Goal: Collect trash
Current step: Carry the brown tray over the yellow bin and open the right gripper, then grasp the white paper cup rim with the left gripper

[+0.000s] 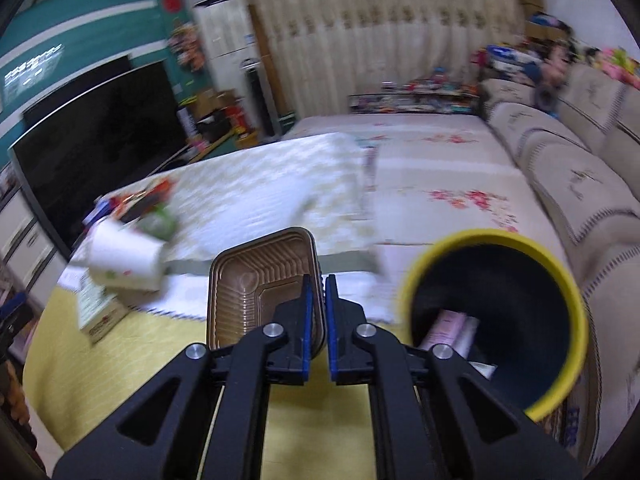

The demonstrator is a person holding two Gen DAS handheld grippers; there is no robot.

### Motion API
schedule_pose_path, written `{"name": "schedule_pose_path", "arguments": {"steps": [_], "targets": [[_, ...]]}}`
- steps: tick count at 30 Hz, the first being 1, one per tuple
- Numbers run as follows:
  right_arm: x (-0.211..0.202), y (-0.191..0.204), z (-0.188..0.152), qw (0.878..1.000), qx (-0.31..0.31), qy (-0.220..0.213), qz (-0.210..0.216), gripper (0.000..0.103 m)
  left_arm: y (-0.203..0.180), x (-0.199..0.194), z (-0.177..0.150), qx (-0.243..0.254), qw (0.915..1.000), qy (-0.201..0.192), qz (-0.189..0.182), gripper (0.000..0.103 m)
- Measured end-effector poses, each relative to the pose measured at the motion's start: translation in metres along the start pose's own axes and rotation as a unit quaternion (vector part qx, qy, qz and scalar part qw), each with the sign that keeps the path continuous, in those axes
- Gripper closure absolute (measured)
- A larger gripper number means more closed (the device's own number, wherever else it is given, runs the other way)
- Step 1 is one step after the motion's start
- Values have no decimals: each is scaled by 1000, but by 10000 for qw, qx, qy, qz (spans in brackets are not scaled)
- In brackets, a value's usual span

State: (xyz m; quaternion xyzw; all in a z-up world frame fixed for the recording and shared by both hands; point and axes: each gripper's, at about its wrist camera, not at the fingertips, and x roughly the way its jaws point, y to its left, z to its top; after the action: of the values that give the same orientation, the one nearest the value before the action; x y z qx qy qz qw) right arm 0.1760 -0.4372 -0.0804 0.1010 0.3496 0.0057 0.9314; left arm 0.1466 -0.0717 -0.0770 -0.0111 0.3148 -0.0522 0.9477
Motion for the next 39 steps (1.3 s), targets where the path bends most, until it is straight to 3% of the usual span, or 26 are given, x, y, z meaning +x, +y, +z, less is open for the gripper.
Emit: {"name": "schedule_pose_path", "arguments": {"steps": [11,13,14,15,26,39], "targets": [[15,-91,-8,9907,597,36,-1223,96,-15,6,4,172,9998,77,-57,5],[21,-97,-11,9870,566,10,-1501,89,-18,7,4,199,9997,94,-69,5],[23,-100,-12,9851,589,3,-1615,75,-19,8,4,213,9997,102,-71,5],[22,-101,-13,9849,630,-26,-1609,67,-20,9,4,231,9996,117,-70,5],[9,-64,-17,9897,365,-192,-1369,65,-29,34,13,545,9981,200,-195,5],[11,-43,-18,9933,245,-143,-1120,61,-62,89,50,1151,9895,298,-823,5]]}}
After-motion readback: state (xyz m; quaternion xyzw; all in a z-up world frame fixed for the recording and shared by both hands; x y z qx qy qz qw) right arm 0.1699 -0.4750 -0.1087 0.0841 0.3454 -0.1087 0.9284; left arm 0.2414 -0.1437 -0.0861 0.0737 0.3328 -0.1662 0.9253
